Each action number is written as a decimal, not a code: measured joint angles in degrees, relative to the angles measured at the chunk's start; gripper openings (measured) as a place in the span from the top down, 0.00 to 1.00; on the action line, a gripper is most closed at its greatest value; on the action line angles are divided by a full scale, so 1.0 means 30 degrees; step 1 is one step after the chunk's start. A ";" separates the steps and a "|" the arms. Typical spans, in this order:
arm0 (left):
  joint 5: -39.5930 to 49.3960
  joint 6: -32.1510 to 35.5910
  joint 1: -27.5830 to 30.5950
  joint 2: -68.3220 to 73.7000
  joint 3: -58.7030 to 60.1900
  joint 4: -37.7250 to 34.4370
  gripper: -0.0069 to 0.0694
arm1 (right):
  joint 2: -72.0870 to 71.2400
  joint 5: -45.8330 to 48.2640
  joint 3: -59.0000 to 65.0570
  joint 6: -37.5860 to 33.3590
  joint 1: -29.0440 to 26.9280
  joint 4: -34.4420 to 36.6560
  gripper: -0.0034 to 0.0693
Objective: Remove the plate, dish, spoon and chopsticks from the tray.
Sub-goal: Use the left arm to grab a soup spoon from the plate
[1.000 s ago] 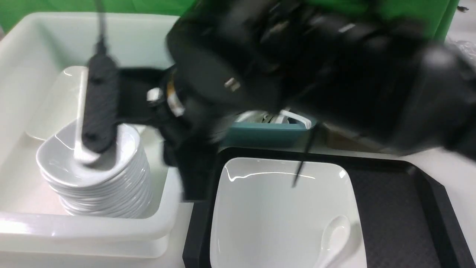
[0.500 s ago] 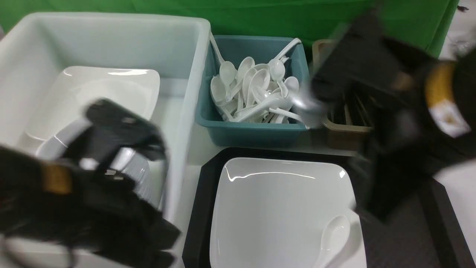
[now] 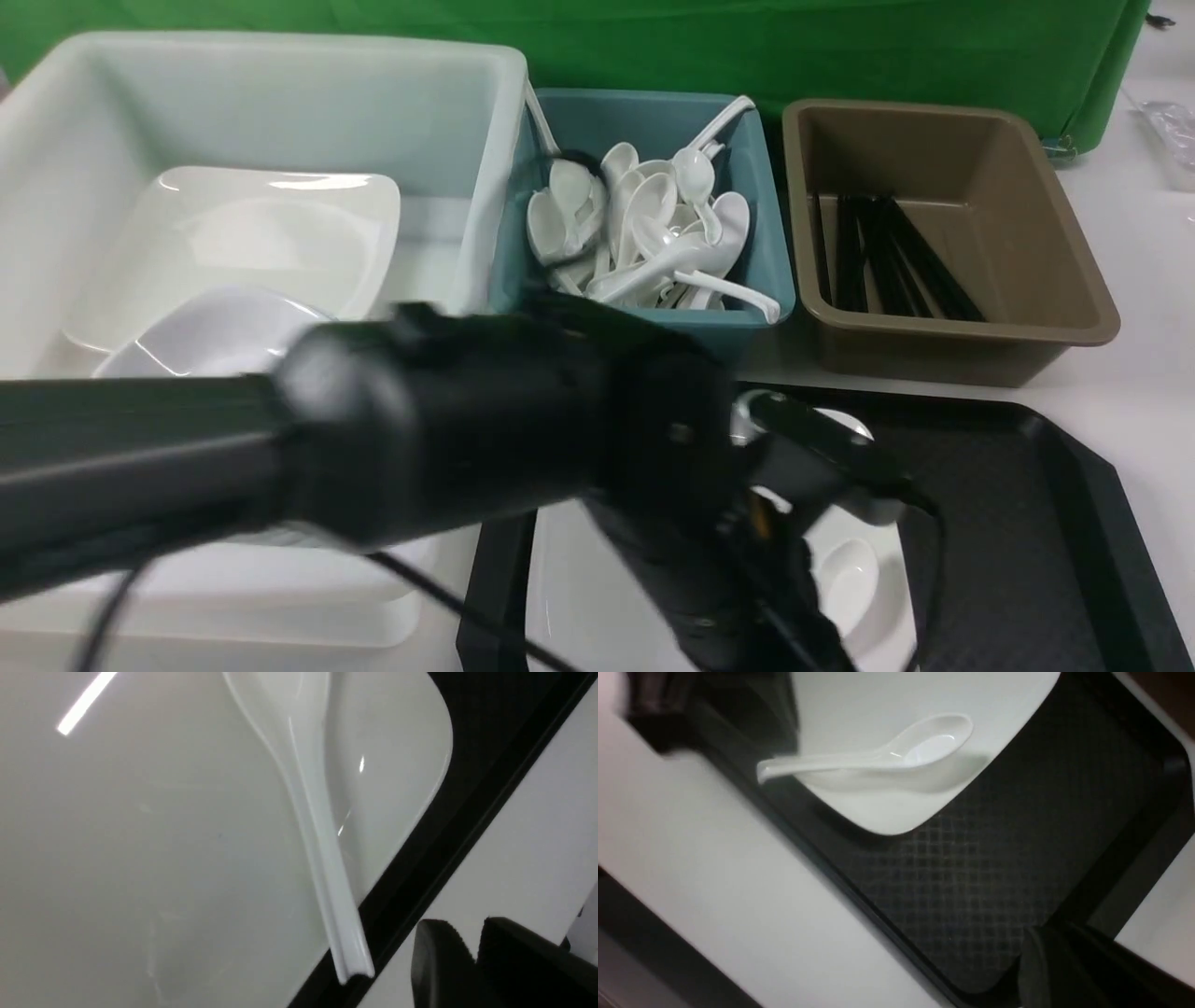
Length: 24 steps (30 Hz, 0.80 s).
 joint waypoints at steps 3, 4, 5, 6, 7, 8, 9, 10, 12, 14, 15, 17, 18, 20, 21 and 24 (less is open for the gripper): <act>0.0361 -0.0282 -0.0049 0.1494 -0.1100 0.0657 0.59 | -0.1101 -0.0026 0.0210 0.0368 0.0000 0.0000 0.83; 0.0410 -0.0364 -0.0049 0.1999 -0.1440 0.1073 0.52 | -0.1422 -0.0044 0.0229 0.0390 0.0000 0.0000 0.83; 0.0410 -0.0433 -0.0049 0.2291 -0.1577 0.1403 0.48 | -0.1682 -0.0086 0.0225 0.0390 0.0000 0.0000 0.83; 0.0391 -0.0453 -0.0049 0.2557 -0.1770 0.1717 0.45 | -0.1817 -0.0086 0.0233 0.0406 0.0000 0.0000 0.83; 0.0325 -0.0474 -0.0049 0.2731 -0.1856 0.2024 0.42 | -0.2008 -0.0086 0.0233 0.0406 0.0000 0.0000 0.83; 0.0161 -0.0535 -0.0049 0.3108 -0.1959 0.2427 0.38 | -0.2185 -0.0124 0.0249 0.0406 0.0000 0.0000 0.83; 0.0019 -0.0577 -0.0049 0.3307 -0.2002 0.2723 0.37 | -0.2246 -0.0124 0.0249 0.0412 0.0000 0.0000 0.83; -0.0072 -0.0617 -0.0049 0.3491 -0.2043 0.2955 0.36 | -0.2283 -0.0124 0.0249 0.0431 0.0000 0.0000 0.83; -0.0144 -0.0785 -0.0049 0.3750 -0.2084 0.3370 0.37 | -0.2296 -0.0124 0.0249 0.0430 0.0000 0.0000 0.83; -0.0234 -0.1246 -0.0049 0.3904 -0.2126 0.3858 0.42 | -0.2322 -0.0132 0.0268 0.0430 0.0000 0.0000 0.82; -0.0256 -0.1404 -0.0049 0.3943 -0.2186 0.4196 0.50 | -0.2322 -0.0132 0.0283 0.0430 0.0000 0.0000 0.82; -0.0256 -0.1449 -0.0049 0.3943 -0.2186 0.4282 0.57 | -0.2322 -0.0132 0.0306 0.0430 0.0000 0.0000 0.82; -0.0256 -0.1493 -0.0049 0.3960 -0.2186 0.4346 0.70 | -0.2322 -0.0132 0.0306 0.0430 0.0000 0.0000 0.82; -0.0256 -0.1502 -0.0049 0.3959 -0.2186 0.4265 0.81 | -0.2322 -0.0132 0.0306 0.0413 0.0000 0.0000 0.82; -0.0217 -0.1455 -0.0049 0.3883 -0.2210 0.4225 0.83 | -0.2322 -0.0132 0.0306 0.0413 0.0000 0.0000 0.81; 0.0202 -0.1455 -0.0049 0.3273 -0.2489 0.4433 0.87 | -0.2322 -0.0132 0.0306 0.0394 0.0000 0.0000 0.81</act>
